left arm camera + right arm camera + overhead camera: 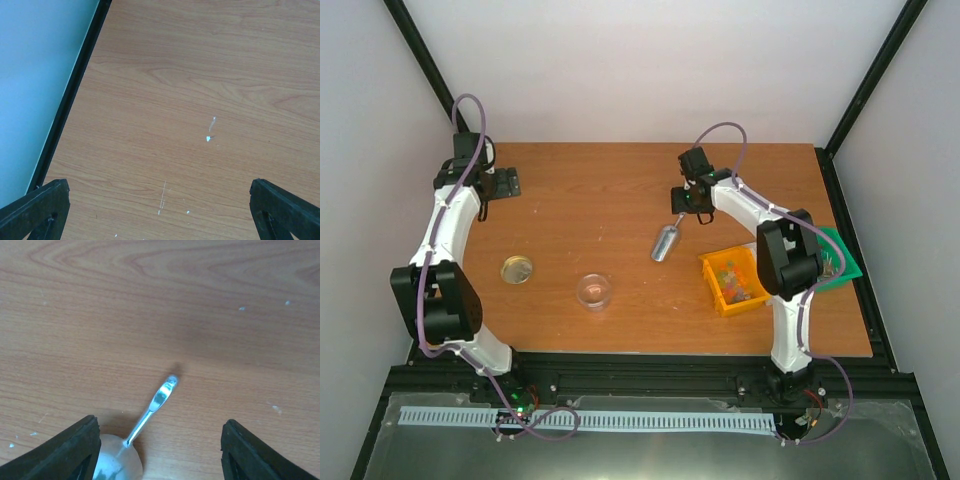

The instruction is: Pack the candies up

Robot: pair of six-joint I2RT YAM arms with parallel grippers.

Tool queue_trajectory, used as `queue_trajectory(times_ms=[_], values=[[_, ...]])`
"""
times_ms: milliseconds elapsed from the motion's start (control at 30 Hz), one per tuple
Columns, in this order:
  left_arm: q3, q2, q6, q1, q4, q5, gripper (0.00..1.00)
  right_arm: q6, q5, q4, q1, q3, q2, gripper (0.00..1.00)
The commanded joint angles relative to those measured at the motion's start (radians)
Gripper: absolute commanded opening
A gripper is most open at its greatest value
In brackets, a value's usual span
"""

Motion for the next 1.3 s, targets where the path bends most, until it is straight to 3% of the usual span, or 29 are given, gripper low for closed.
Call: queue_trajectory(times_ms=[0,167,433,867,1067,1267], values=[[0.059,0.024,-0.032,0.007,-0.014,-0.040,1.00,0.063,-0.017,-0.028,0.012,0.038,0.044,0.64],[0.066,0.041,-0.045,0.007,-0.023,-0.058,1.00,0.092,-0.033,-0.045,0.019,0.032,0.076,0.53],[0.063,0.059,-0.057,0.006,-0.045,-0.090,1.00,0.126,-0.034,-0.052,0.028,0.058,0.140,0.48],[0.067,0.079,-0.056,0.007,-0.065,-0.140,1.00,0.143,0.132,-0.146,0.079,0.137,0.239,0.29],[0.091,0.093,-0.031,0.006,-0.078,-0.136,1.00,0.129,0.103,-0.149,0.072,0.175,0.257,0.04],[0.109,0.081,0.038,0.006,-0.083,-0.010,1.00,0.088,-0.068,-0.148,0.025,0.333,0.274,0.03]])
